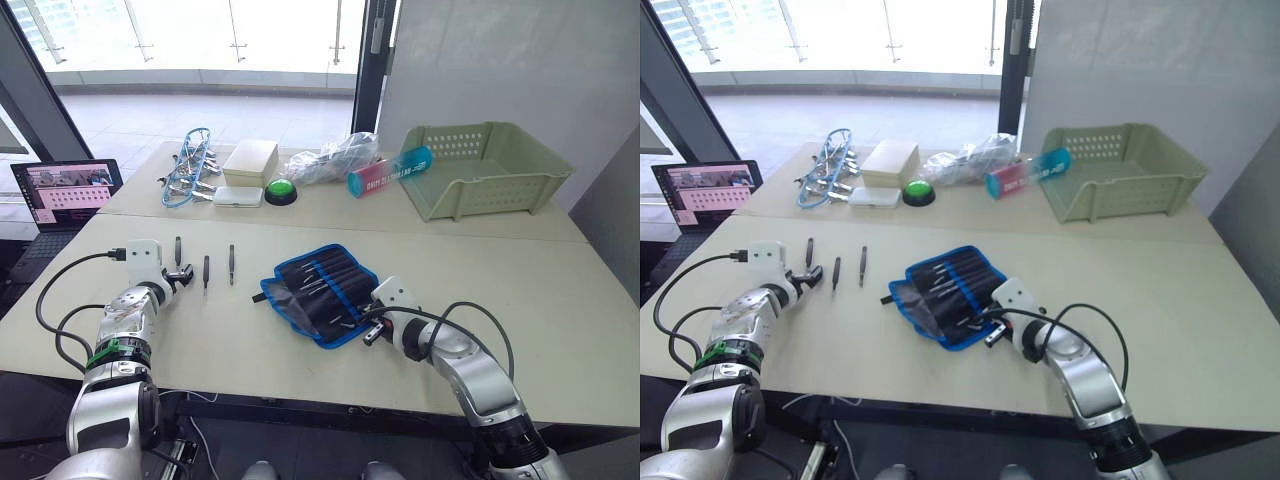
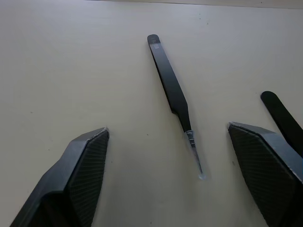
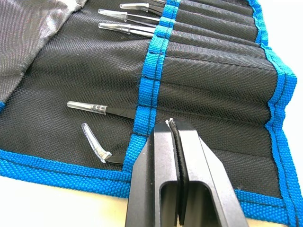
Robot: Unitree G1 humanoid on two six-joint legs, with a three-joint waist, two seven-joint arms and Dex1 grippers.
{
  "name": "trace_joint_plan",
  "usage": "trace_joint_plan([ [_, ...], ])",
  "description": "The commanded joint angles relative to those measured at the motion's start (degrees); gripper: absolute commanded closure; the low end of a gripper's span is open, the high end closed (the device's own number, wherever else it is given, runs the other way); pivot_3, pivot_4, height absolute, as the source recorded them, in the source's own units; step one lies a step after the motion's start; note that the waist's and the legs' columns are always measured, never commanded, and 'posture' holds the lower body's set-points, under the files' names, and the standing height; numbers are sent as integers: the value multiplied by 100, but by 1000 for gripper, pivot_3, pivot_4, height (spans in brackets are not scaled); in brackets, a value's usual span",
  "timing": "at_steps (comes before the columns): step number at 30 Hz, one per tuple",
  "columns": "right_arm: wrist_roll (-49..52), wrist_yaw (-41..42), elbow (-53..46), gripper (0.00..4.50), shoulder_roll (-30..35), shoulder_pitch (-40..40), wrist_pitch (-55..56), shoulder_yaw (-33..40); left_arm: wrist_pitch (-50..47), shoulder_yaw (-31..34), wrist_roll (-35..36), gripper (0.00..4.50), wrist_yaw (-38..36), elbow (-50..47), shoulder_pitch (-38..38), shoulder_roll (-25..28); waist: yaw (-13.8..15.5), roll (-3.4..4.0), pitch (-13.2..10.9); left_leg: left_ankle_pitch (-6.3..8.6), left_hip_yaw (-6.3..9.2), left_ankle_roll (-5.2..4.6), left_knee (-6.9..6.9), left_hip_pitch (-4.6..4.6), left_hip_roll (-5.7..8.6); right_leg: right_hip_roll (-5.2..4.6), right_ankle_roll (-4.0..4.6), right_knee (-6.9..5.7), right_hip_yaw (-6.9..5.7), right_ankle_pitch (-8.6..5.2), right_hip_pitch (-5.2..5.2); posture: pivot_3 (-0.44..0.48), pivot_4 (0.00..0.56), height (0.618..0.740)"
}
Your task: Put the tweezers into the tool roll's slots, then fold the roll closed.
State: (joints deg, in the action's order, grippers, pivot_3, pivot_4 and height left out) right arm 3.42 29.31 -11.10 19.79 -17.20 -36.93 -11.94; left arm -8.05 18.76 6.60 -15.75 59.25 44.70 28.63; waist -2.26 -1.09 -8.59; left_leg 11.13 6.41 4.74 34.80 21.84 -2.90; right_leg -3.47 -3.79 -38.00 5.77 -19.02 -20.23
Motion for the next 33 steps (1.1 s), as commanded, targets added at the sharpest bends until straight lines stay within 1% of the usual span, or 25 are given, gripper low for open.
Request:
trace_joint_plan([
  [1, -29, -10, 125, 4500, -18, 76, -175, -143, -6, -189, -51, 1759, -133, 492, 48, -212, 0, 0, 0, 0, 0, 0, -1, 0, 0, 0, 0, 0, 0, 0, 0, 0, 150, 740],
  [2, -29, -11, 124, 4500, -17, 77, -175, -140, 17, -186, -47, 2170, -134, 547, 90, -215, 3, 0, 0, 0, 0, 0, -1, 1, 0, 0, 0, 0, 0, 0, 0, 0, 150, 740],
  [4, -33, -15, 128, 4500, -18, 73, -175, -139, 72, -218, -77, 2702, -149, 648, 158, -208, 8, 0, 0, 0, 0, 0, -1, 1, 0, 0, -1, 1, 0, -1, 0, 0, 150, 740],
  [5, -33, -18, 132, 4500, -21, 70, -175, -139, 104, -229, -88, 3157, -152, 690, 184, -207, 8, 0, 0, 0, 0, 0, -1, 1, 0, 0, -2, 2, 0, -1, 0, 0, 150, 740],
  [6, -34, -20, 132, 4500, -21, 71, -173, -138, 126, -233, -93, 3422, -151, 722, 208, -207, 9, 0, 0, 0, 0, 0, -1, 2, 1, 0, -2, 2, 0, -1, 0, 0, 150, 740],
  [9, -36, -23, 128, 4500, -23, 77, -170, -137, 185, -244, -115, 4475, -151, 778, 257, -190, 7, 0, 0, 0, 0, 0, -2, 1, 1, 0, -3, 2, 0, -2, 0, 0, 150, 740],
  [16, -36, -35, 137, 4500, -39, 84, -152, -138, 407, -234, -118, 4475, -97, 749, 268, 32, 2, -1, 0, 0, 0, 1, -4, 3, 1, 0, -6, 2, 0, -4, -3, 0, 150, 740],
  [21, -35, -36, 112, 4500, -53, 113, -153, -150, 909, -296, -170, 4475, -106, 378, 280, 256, -17, -15, -9, 0, 0, 1, -6, 7, 0, 1, -7, 2, 0, -4, -8, 0, 150, 740],
  [23, -45, -24, 102, 4500, -34, 131, -160, -157, 1040, -487, -123, 4475, -549, -863, 131, 344, -22, -38, -24, -1, 0, 1, -8, 19, 0, 1, -4, 2, 0, -3, -19, 0, 150, 740],
  [25, -38, -14, 76, 4500, -17, 150, -172, -150, 342, -715, 256, 4475, -1260, -2449, -217, 338, -30, -73, -39, -4, 1, 8, -10, 48, -5, 3, 29, 1, -2, 17, -48, 0, 150, 740],
  [28, -38, -3, 62, 4500, -6, 150, -190, -154, -1414, -1095, 907, 4475, -1969, -4319, -746, 383, -59, -78, -37, -13, 1, 24, -9, 84, -6, 2, 33, 1, -1, 19, -82, 0, 150, 740],
  [31, -36, 7, 59, 4500, 4, 150, -197, -166, -2860, -1290, 1542, 4475, -2335, -5567, -1001, 511, -97, -62, -41, -12, 1, 22, -12, 80, -6, 2, 32, -3, 0, 18, -83, 0, 150, 740],
  [32, -34, 8, 62, 4500, 6, 148, -197, -169, -3174, -1335, 1692, 4475, -2421, -5860, -1041, 552, -118, -59, -45, -12, 1, 21, -12, 80, -6, 3, 31, -2, 0, 18, -83, 0, 150, 740],
  [33, -35, 10, 71, 4500, 6, 151, -193, -179, -3678, -1525, 1863, 4475, -2582, -6221, -1051, 680, -131, -61, -48, -12, 1, 21, -12, 80, -6, 3, 30, -2, 0, 17, -84, 0, 150, 740],
])
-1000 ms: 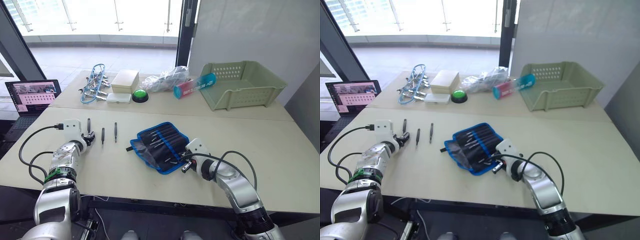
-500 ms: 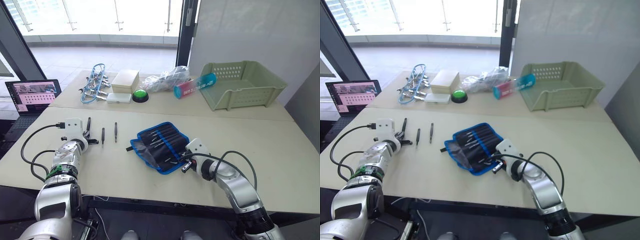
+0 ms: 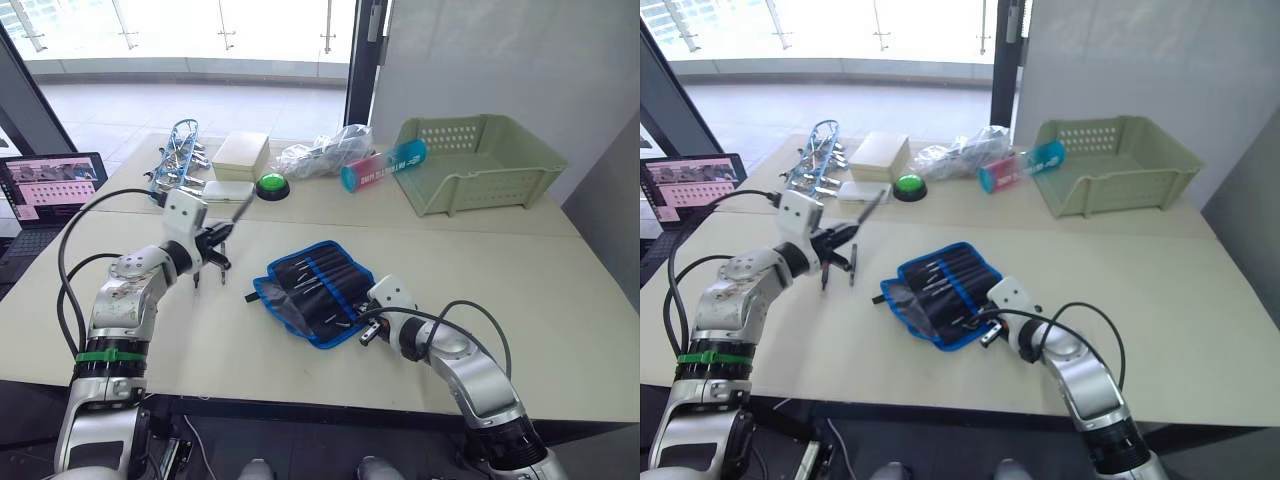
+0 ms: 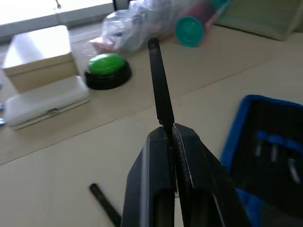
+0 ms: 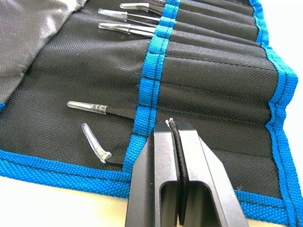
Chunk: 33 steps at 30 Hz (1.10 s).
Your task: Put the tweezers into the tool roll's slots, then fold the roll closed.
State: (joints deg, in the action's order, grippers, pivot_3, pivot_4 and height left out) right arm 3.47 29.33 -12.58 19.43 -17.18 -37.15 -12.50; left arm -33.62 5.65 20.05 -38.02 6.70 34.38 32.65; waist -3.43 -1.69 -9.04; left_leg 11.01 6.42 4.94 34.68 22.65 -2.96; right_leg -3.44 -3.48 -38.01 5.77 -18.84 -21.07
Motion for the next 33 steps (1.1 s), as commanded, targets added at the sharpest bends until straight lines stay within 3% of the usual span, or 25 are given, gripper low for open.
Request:
trace_joint_plan([
  [1, -40, 9, 225, 4500, 42, 151, -168, -130, -1470, -337, 622, 4475, -446, -1202, -19, 367, -29, -5, -10, 0, 0, 0, 0, 1, 0, 0, 0, 1, 0, 0, 0, 0, 150, 740],
  [3, -43, 6, 221, 4500, 41, 161, -166, -143, -1951, -509, 755, 4475, -550, -1497, -11, 520, -35, -6, -14, 0, 2, 0, 2, 10, 0, 1, -1, 1, 0, 0, -7, 0, 150, 740],
  [6, -54, -37, 199, 4500, 15, 184, -167, -152, -2281, -1295, 644, 4475, -1097, -1923, 47, 1068, -41, 1, -22, 1, 2, -1, 0, 9, 0, 1, 0, 3, 0, 0, -9, 0, 150, 740],
  [11, -49, -102, 123, 4500, -8, 257, -182, -131, -2701, -1812, 661, 4475, -1477, -1887, 367, 1368, -41, 0, -34, 1, 2, -1, 2, 10, 1, 1, -1, 3, 0, -1, -9, 0, 150, 740],
  [20, -18, -227, 13, 4500, -57, 350, -235, -122, -2534, -2437, 195, 4475, -1429, -1425, 814, 1155, -2, 2, -40, 1, 2, -1, 1, 18, 1, 1, -1, 6, 0, -1, -15, 0, 150, 740],
  [33, -16, -277, 15, 4500, -86, 373, -229, -112, -2380, -2662, -240, 4475, -1354, -1098, 1052, 708, 12, 2, -40, 1, 2, -2, 5, 19, 2, 1, -1, 4, 0, 0, -15, 0, 150, 740],
])
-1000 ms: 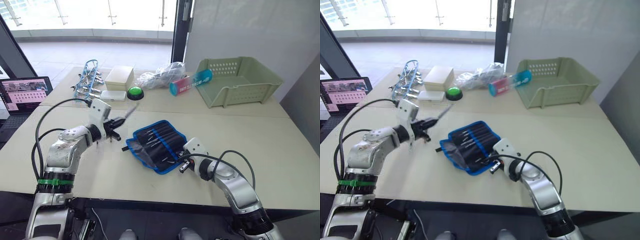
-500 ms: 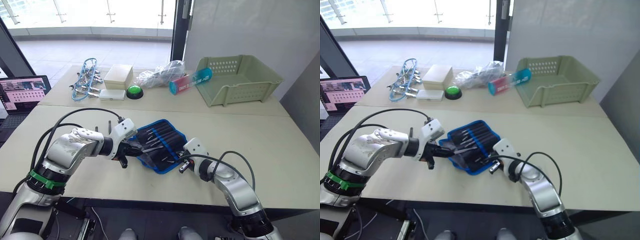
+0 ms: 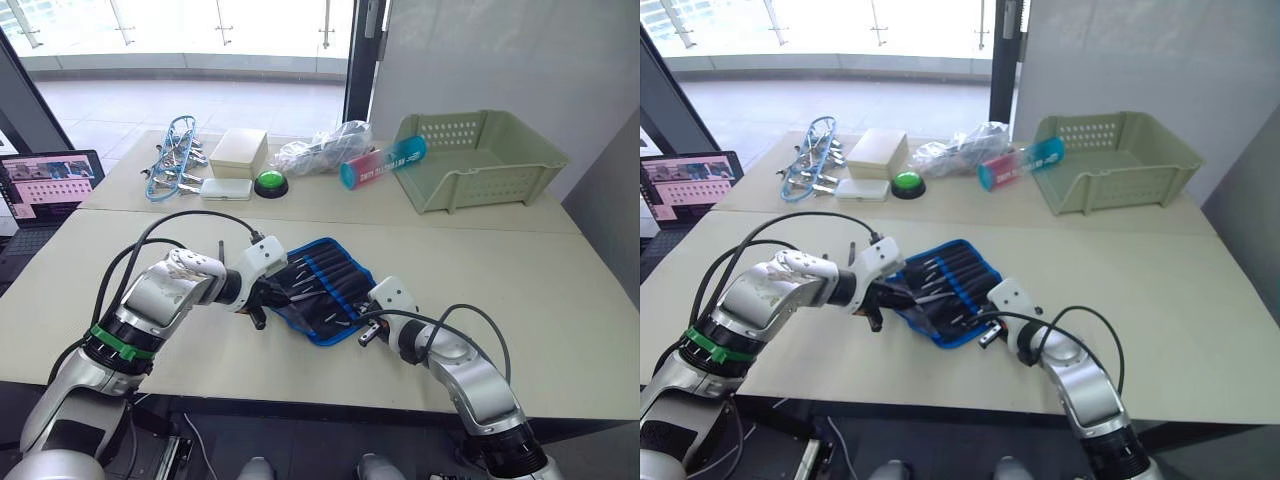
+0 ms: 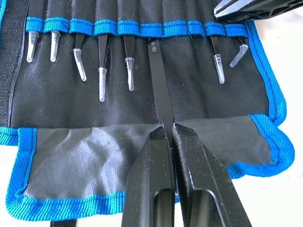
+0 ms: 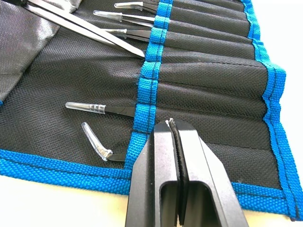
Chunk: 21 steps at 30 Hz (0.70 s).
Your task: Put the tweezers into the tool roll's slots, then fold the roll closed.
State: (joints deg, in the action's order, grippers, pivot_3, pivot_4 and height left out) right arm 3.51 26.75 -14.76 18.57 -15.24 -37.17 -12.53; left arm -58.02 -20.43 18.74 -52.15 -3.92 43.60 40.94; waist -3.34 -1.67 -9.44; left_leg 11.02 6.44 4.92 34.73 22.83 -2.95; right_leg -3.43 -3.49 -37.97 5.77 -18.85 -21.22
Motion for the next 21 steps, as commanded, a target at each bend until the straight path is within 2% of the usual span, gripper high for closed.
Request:
trace_joint_plan([
  [1, -20, -18, 235, 4500, -1, 179, -227, -111, 89, -69, -155, 4475, 80, 1, 134, -183, 7, 0, 0, 0, 0, 0, 1, 0, 0, 0, 0, 0, 0, 0, 0, 0, 150, 740],
  [7, 0, -1, 195, 4500, 17, 179, -254, -119, 377, -140, -518, 4475, 345, 363, 187, -570, 26, 0, 0, 0, 0, 0, 5, 0, 0, 0, 0, -2, 0, 0, 2, 0, 150, 740],
  [14, 18, 19, 148, 4500, 38, 196, -295, -131, 777, -46, -617, 4475, 412, 781, 166, -1063, 36, 0, 0, 0, 0, 0, 6, 0, 1, 0, 1, -3, 0, 1, 1, 0, 150, 740],
  [16, 28, 39, 121, 4500, 48, 218, -315, -147, 1468, -27, -765, 4475, 512, 1162, 152, -1324, 48, 0, 1, 0, 0, 0, 6, 0, 1, 0, 1, -3, 0, 1, 2, 0, 150, 740],
  [21, 48, 64, 90, 4500, 43, 238, -350, -182, 2396, 68, -1078, 4475, 772, 2360, 392, -1970, 78, 0, 1, 0, 0, -1, 11, 1, 3, -1, 1, -3, 0, 1, 3, 0, 150, 740],
])
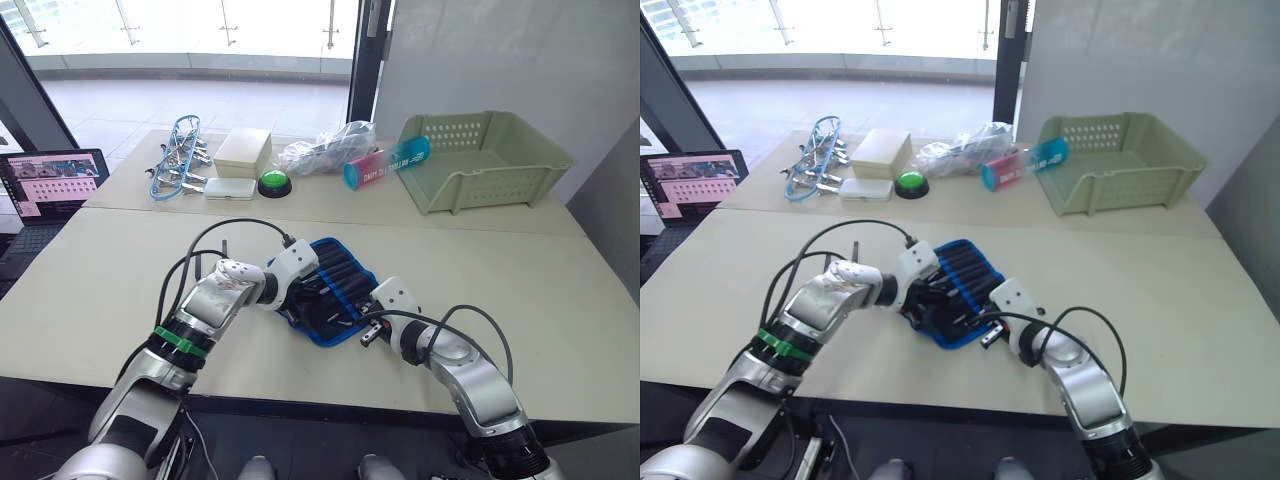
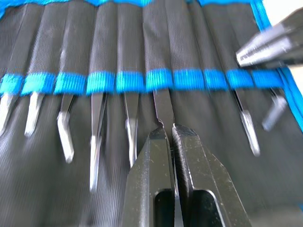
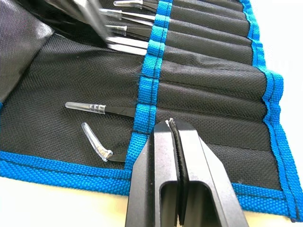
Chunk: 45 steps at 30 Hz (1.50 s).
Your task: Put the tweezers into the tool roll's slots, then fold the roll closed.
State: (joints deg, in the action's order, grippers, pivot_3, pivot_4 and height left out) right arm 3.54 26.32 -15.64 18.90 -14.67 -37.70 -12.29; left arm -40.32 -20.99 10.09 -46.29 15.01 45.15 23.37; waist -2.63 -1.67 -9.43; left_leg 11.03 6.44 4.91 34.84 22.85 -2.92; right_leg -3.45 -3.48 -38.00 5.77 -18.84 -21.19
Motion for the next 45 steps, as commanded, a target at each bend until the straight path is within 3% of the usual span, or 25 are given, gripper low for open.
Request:
trace_joint_plan([
  [1, 50, 110, 168, 4500, 9, 184, -308, -209, 745, 131, -268, 4475, 190, 656, 283, -298, 8, 0, 0, 0, 0, 0, 0, 0, 0, 0, 0, 1, 0, 0, 1, 0, 150, 740],
  [5, 61, 114, 123, 4500, 19, 208, -344, -206, 925, 168, -376, 4475, 138, 929, 324, -431, 21, 4, 2, 0, 0, -1, 7, -4, 3, -1, -2, -1, 0, 1, 10, 0, 150, 740],
  [12, 62, 96, 109, 4500, 13, 224, -375, -195, 511, 377, -261, 4475, -42, 306, 158, -245, 16, 4, 2, 0, 0, -1, 8, -3, 3, -1, -5, -2, 0, 3, 10, 0, 150, 740],
  [13, 55, 86, 125, 4500, 2, 214, -374, -200, 408, 449, -202, 3796, -84, 133, 120, -170, 1, 4, 2, -1, 0, -1, 8, -2, 3, -1, -5, -2, 0, 3, 9, 0, 150, 740],
  [21, 19, 33, 276, 4500, -17, 137, -356, -145, -207, 1220, 260, 1244, -203, -1496, -462, 548, -33, 6, 2, 0, 1, -2, -1, -3, 2, -1, -4, -4, 0, 2, 3, 0, 150, 740],
  [25, 12, 44, 330, 4500, -12, 103, -336, -141, -273, 2008, 601, 30, -130, -2348, -1124, 954, -70, 6, 2, 0, 1, -2, 2, -4, 1, -1, -5, -3, 0, 2, 4, 0, 150, 740],
  [31, 10, 132, 388, 4500, 68, 91, -272, -103, 56, 3895, 916, 30, 511, -3821, -3312, 1077, -118, 8, 2, 1, -2, -3, -6, -11, -5, -3, -2, -4, 6, 3, 7, 0, 150, 740],
  [35, 7, 199, 443, 4500, 126, 73, -214, -77, -574, 5018, 1796, 30, 1136, -4785, -4137, 523, -1, -9, 1, 3, -1, -5, 2, -8, -3, -6, -2, 1, 4, 3, 11, 0, 150, 740],
  [40, 19, 305, 581, 4500, 168, -31, -122, -68, -553, 5658, 1784, 30, 1813, -5748, -5452, -23, -30, -17, 6, 4, -4, -4, -2, -28, -3, -5, -3, 3, 11, 4, 23, 0, 150, 740],
  [45, 2, 452, 707, 4500, 206, -91, -22, -101, 87, 5972, 1757, 30, 2071, -5978, -6478, -561, -5, -20, 7, 6, -6, -6, -5, -37, -3, -5, 2, 7, 13, 2, 31, 0, 150, 740],
])
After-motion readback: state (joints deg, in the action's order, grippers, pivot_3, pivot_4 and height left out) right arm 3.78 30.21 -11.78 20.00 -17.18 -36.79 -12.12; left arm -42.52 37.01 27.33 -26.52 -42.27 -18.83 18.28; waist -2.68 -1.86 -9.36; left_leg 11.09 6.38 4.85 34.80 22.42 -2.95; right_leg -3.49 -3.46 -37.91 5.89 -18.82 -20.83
